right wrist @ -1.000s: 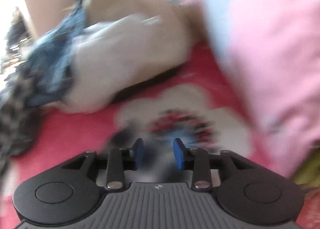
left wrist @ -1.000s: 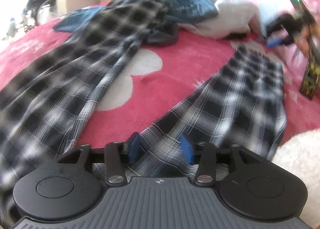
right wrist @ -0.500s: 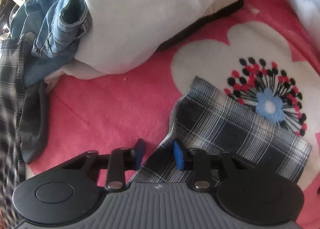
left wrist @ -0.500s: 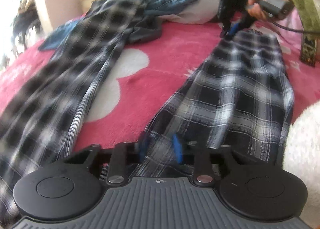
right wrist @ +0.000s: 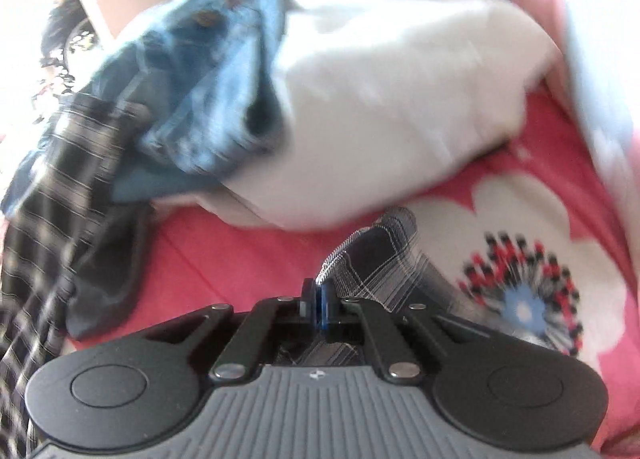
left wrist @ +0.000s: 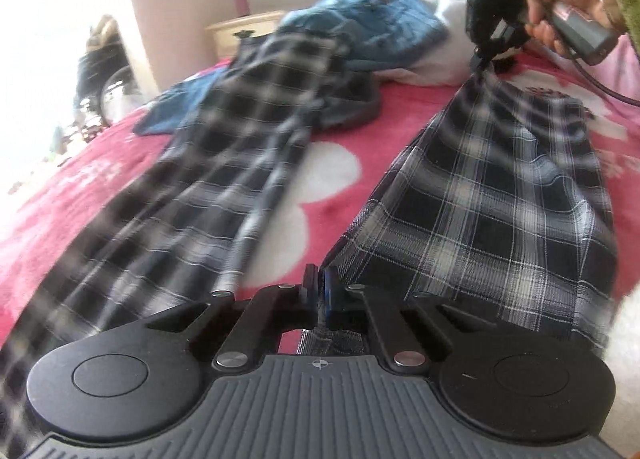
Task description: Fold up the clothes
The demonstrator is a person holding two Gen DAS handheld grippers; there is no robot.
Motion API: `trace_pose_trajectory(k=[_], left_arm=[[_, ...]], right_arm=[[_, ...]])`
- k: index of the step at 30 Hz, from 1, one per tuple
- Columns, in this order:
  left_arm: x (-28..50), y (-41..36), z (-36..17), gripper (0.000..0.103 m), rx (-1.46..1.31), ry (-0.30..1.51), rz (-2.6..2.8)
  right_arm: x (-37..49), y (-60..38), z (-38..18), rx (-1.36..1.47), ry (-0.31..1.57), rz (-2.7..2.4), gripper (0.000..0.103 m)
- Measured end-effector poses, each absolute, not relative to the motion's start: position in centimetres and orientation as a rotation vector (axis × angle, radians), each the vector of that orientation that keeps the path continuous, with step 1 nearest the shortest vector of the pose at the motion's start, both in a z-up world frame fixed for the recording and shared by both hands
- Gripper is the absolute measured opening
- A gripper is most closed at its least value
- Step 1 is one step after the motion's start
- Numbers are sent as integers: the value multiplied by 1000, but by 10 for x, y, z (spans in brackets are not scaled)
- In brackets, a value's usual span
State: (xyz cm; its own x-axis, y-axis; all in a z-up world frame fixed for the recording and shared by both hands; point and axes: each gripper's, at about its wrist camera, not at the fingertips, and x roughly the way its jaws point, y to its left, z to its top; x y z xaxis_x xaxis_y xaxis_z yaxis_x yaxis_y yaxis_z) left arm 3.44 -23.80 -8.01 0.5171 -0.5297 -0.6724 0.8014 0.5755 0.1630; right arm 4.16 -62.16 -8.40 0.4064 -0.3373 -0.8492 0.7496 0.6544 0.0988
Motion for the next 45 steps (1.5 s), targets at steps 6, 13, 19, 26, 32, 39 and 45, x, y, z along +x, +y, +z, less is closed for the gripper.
trace_pose_trajectory(k=[6, 13, 19, 26, 32, 39, 45], left_arm=[[49, -234, -88, 1, 494, 642, -786], [54, -238, -105, 6, 532, 684, -758], [63, -226, -91, 37, 447, 701, -735], [50, -204, -52, 53, 310, 661, -721], [11, -189, -36, 54, 310, 712, -826], [-41, -124, -39, 54, 300, 830, -759], [-72, -52, -29, 54, 217, 866, -618]], right_arm=[[87, -605, -90, 418, 905, -671, 3], [113, -608, -127, 458, 957, -607, 11], [74, -632, -109, 591, 837, -589, 43], [-49, -659, -66, 852, 686, -607, 49], [-145, -669, -95, 1121, 702, -684, 51], [-158, -647, -139, 1216, 733, -656, 45], [-144, -644, -147, 1171, 723, -661, 8]])
